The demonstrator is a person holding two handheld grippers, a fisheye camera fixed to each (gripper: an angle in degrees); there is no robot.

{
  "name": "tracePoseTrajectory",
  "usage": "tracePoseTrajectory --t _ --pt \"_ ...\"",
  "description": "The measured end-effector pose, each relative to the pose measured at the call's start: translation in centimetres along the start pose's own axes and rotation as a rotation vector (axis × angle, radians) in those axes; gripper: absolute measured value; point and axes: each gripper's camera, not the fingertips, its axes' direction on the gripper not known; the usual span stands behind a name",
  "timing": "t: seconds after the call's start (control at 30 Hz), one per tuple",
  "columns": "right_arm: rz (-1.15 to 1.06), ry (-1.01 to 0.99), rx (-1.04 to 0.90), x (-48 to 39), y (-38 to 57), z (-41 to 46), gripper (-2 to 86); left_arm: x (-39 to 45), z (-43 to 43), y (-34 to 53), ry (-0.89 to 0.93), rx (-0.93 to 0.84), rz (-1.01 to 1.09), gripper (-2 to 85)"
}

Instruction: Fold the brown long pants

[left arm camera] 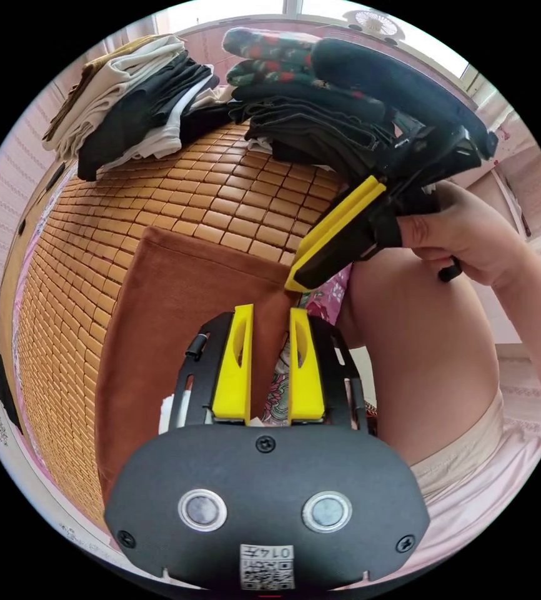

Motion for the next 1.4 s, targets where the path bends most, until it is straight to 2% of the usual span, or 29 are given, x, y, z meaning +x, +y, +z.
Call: tracePoseTrajectory --t 0.17,0.3,0.43,0.5,0.53,0.6,0.73,0.87,0.9,0.93,0.97,1.0,1.17,1.3,1.4 --pt "-0.014 -0.012 -0.013 2.4 0.6 -0.2 4.5 1.4 0.8 0.0 -0.021 -0.041 0.043 10.8" --pt "-0.052 -0.205 0.085 4.0 2.5 -2.5 1.6 1.7 -0.4 0.9 -0.026 -0.005 0.013 9.6" --pt "-0.169 -0.509 0.258 4.4 4.2 -5.3 0.7 1.8 -2.7 3.5 -0.092 0.084 0.008 1.9" --pt "-0.142 -0.48 0.308 5.5 4.8 -6.2 1.3 1.7 -3.8 4.9 -0.093 0.124 -0.005 0.9" --pt "-0.078 -0.377 0.33 6.5 5.1 -6.4 1.9 1.6 -4.5 6.0 -0.093 0.144 -0.015 0.4" --pt "0.009 -0.321 0.319 8.1 5.1 -5.8 7.6 1.5 -5.3 7.5 -0.093 0.168 -0.026 0.1" --pt "0.127 -0.44 0.291 10.4 3.3 -3.0 19.1 1.8 -6.8 11.1 -0.084 0.196 -0.041 -0.2" --pt "0.145 -0.659 0.312 10.3 1.2 -1.4 20.8 2.3 -7.1 13.9 -0.086 0.192 -0.031 -0.1" --pt "0.141 -0.66 0.303 9.7 0.4 -1.0 19.1 2.5 -7.1 14.7 -0.086 0.189 -0.023 -0.1" --pt "0.116 -0.625 0.263 8.9 -0.5 -0.4 10.8 2.7 -7.3 15.5 -0.09 0.193 -0.015 -0.1" --pt "0.109 -0.602 0.245 8.4 -0.9 -0.2 6.7 2.8 -7.3 15.9 -0.092 0.196 -0.012 -0.1" --pt "0.071 -0.584 0.246 7.5 -1.2 -0.3 5.3 2.9 -7.5 16.6 -0.1 0.196 -0.009 -0.1" --pt "-0.067 -0.467 0.299 3.8 -0.8 -4.9 3.0 2.6 -9.8 18.8 -0.034 0.323 0.004 0.0" --pt "-0.108 -0.457 0.443 2.6 1.3 -11.5 2.6 3.6 -12.8 18.2 -0.026 0.476 0.088 0.0" --pt "-0.118 -0.397 0.55 2.1 4.1 -17.7 2.7 3.9 -15.5 17.2 0.076 0.617 0.095 0.0"
